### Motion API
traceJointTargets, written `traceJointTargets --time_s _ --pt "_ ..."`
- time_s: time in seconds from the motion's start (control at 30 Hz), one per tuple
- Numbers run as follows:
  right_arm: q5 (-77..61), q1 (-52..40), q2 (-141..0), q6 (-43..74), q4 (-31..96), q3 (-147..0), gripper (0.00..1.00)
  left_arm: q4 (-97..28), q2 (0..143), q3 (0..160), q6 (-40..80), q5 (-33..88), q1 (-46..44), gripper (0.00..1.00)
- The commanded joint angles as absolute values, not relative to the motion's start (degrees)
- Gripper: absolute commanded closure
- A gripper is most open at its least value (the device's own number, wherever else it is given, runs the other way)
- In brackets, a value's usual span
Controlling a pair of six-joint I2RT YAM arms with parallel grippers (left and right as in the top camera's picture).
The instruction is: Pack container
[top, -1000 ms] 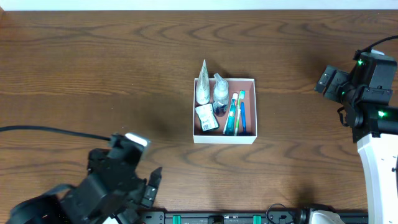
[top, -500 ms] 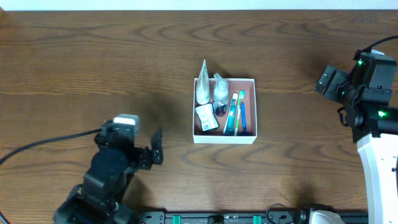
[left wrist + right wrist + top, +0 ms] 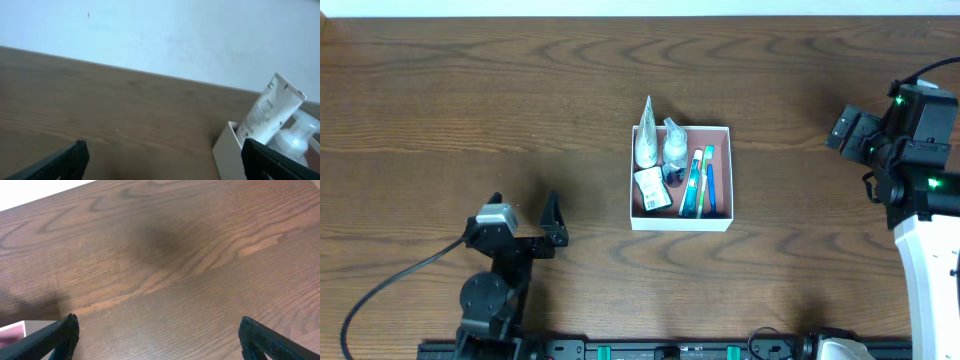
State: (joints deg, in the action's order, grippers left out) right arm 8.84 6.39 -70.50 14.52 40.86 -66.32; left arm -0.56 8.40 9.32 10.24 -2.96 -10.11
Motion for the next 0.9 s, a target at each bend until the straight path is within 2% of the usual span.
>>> traceJointTargets --time_s 0.0,0.37,0.63,0.87 --pt "9.2 6.7 -70.5 15.2 40.8 -66.8 0.01 1.8 4.5 6.2 8.2 -1.5 -8.4 0.02" --pt "9.2 6.7 -70.5 15.2 40.8 -66.8 0.01 3.5 0.6 0.6 8.1 -1.5 -3.6 0.02" --pt "9.2 6.7 -70.5 15.2 40.8 -66.8 0.01 -4.6 0.1 0.2 5.6 -1.5 -3.5 0.02" --pt "9.2 6.7 -70.5 15.2 40.8 -66.8 0.01 -4.2 0.1 0.2 4.8 -0.6 -3.5 0.02"
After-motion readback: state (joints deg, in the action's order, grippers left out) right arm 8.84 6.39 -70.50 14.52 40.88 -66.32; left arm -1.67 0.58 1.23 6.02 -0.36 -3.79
